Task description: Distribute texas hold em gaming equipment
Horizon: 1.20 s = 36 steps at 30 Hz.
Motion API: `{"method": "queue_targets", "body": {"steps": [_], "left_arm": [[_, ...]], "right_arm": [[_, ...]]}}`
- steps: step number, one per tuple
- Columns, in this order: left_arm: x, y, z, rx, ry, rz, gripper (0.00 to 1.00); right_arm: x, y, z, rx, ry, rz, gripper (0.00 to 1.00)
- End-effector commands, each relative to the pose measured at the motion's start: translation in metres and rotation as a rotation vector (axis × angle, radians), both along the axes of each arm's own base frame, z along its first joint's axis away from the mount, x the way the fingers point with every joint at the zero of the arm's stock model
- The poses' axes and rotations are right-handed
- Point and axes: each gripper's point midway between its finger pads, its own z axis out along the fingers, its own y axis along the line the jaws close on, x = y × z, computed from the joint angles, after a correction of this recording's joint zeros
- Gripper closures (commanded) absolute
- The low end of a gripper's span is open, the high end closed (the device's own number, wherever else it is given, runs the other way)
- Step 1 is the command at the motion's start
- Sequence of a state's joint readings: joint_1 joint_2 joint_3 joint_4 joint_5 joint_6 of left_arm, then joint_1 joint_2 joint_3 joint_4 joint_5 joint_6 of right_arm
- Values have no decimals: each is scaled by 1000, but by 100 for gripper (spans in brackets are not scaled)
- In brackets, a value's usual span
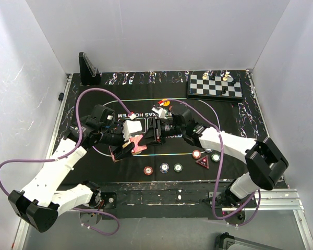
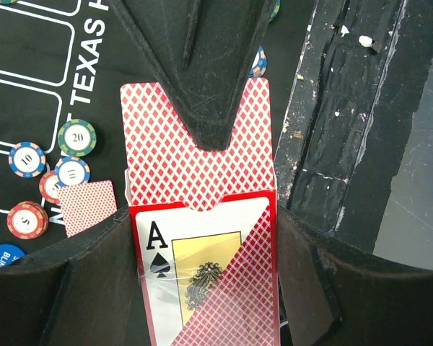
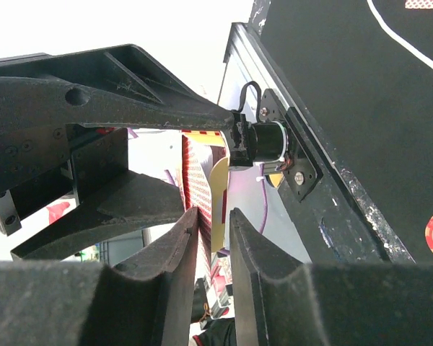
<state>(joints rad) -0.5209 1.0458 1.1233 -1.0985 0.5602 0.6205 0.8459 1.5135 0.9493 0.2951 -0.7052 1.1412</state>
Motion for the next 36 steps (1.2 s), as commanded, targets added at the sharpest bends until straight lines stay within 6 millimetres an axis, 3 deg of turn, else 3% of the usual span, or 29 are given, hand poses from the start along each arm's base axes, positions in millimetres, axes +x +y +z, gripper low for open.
{"method": "queue_targets", "body": {"steps": [1,13,20,31,36], "left_arm": [[3,-8,20,-64,-54,-16,75],[1,-8,18,-66,-55,-17,75],[-1,-7,16,-64,-52,-18,76],[-2,-5,10,-49,-39,-18,75],[-3,-4,6,-38,-27,-20,75]], "right_arm": [[2,-8,10,31,-29,-10,70],[12,-26,14,27,-31,-60,77],[17,-34,21,35,-30,-83,99],[38,-62,39,58,-44,-152,99],[63,-86,35,38,-38,-226,99]]}}
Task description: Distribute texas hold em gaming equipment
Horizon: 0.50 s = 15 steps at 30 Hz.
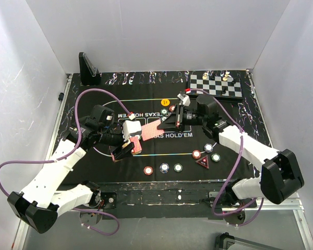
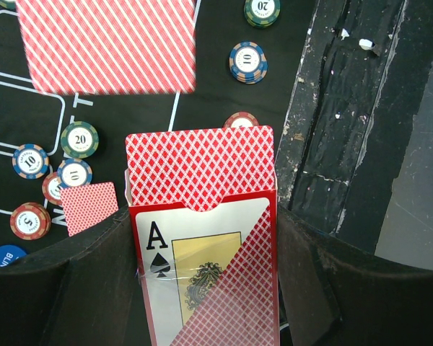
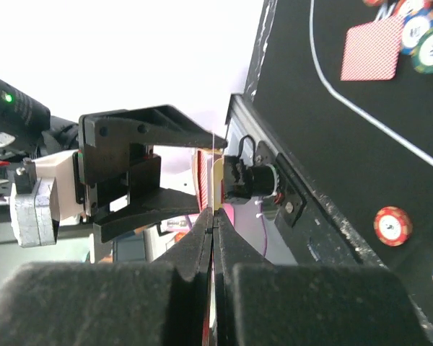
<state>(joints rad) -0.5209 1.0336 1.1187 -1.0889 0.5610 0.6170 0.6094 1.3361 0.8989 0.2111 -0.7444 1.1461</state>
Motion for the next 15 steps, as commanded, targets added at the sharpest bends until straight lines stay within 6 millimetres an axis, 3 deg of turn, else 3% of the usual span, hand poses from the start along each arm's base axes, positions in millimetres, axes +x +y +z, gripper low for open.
{"method": "queue_targets", "body": {"steps": [1,11,15], "left_arm": [[-3,-3,4,-27,-15,-21,75],[-3,-4,6,-26,-11,-25,76],[-2,-4,6,-25,-8,-25,76]], "right_arm": [[17,-24,-3,-20,-16,-53,99],[131,-99,-78,-177,63,-317,99],[170,-117,-105,-227,104,-369,99]]}}
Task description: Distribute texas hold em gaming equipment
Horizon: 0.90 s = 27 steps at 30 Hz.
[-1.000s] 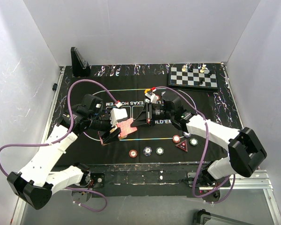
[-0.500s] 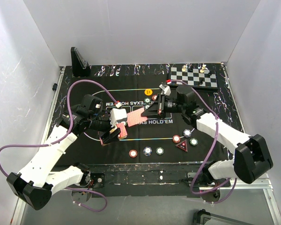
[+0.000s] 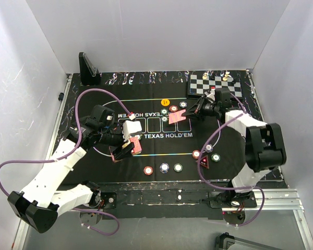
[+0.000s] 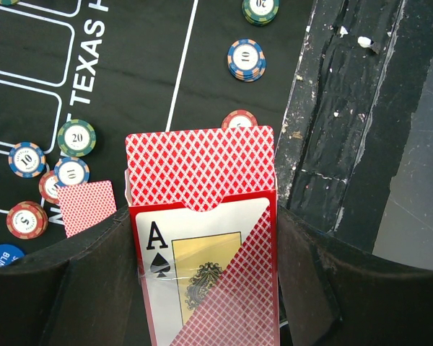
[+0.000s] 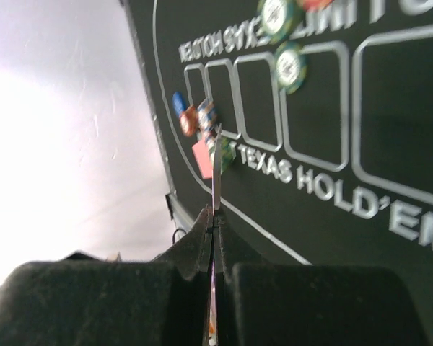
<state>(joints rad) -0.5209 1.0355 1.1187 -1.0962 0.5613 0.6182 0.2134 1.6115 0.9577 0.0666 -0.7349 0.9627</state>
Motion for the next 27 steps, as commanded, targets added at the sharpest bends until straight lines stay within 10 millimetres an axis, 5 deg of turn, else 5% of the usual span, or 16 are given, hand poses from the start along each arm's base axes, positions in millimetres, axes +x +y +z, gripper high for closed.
{"method": "queue_targets", "body": {"steps": [1,8,17,27], "left_arm": [[-1,-5,8,-30,-15,-25,76],[1,-6,8,-29,-20,-27,76],[3,-7,9,-31,-29,-29,76],[0,-5,10,-31,-28,-27,76]], "right_arm": [[43,-13,-9,-47,-41,-24,99],[68,-21,-54,-183,62,-32,99],[91,-33,-76,-322,76,-50,99],[85,-35,-105,-433,109,-26,99]]}}
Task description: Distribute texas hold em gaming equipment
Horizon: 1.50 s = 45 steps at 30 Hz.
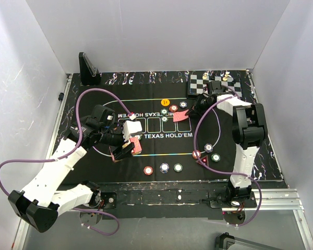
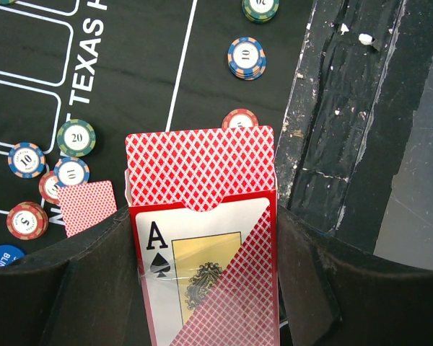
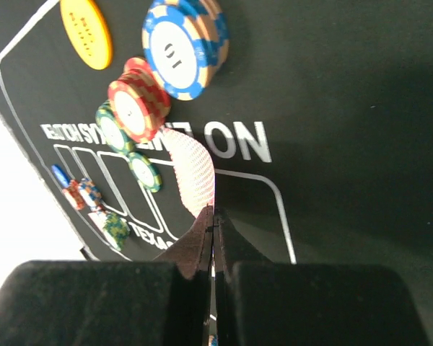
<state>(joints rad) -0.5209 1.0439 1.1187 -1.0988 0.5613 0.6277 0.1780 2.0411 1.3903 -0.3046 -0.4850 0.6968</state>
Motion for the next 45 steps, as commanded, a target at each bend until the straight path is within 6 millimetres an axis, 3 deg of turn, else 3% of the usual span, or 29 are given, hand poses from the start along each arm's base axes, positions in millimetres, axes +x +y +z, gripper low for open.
{"method": "queue_targets", "body": {"steps": [1,3,7,11,14,17,20,26,28,31,34,39,45], "left_arm": [[0,-6,13,-40,-30,-22,76],[0,-6,13,-42,-31,-23,76],[-1,-6,16,-45,-29,-22,76],[-3,-5,15,-44,-26,-27,76],[-4,-6,14,-46,-20,-28,76],[-5,-6,14,-51,-18,-28,76],[-5,-7,10,-51,-11,-29,76],[-6,-9,7,-55,3,-40,76],[-5,-9,6,-53,0,-43,76],[-3,-11,7,-58,-7,-46,76],[-1,-13,8,-64,-1,-46,76],[3,-15,13,-66,-10,-40,76],[6,-15,15,-68,-20,-30,76]], "right_arm": [[2,-1,-7,-89,-13,31,99],[-3,-6,-15,-126,14,28,99],[-2,-19,-14,-234,32,18,72],[2,-24,5,-266,-18,15,48],[-2,-24,21,-279,-36,13,41],[-14,-19,49,-271,-81,19,32],[-41,6,97,-189,-195,66,19],[-136,81,183,228,-327,298,14],[-170,100,202,329,-362,385,14],[-209,122,212,422,-365,474,13],[-232,146,216,466,-352,542,12],[-246,177,211,490,-329,611,11],[-256,201,198,484,-297,654,10]]}}
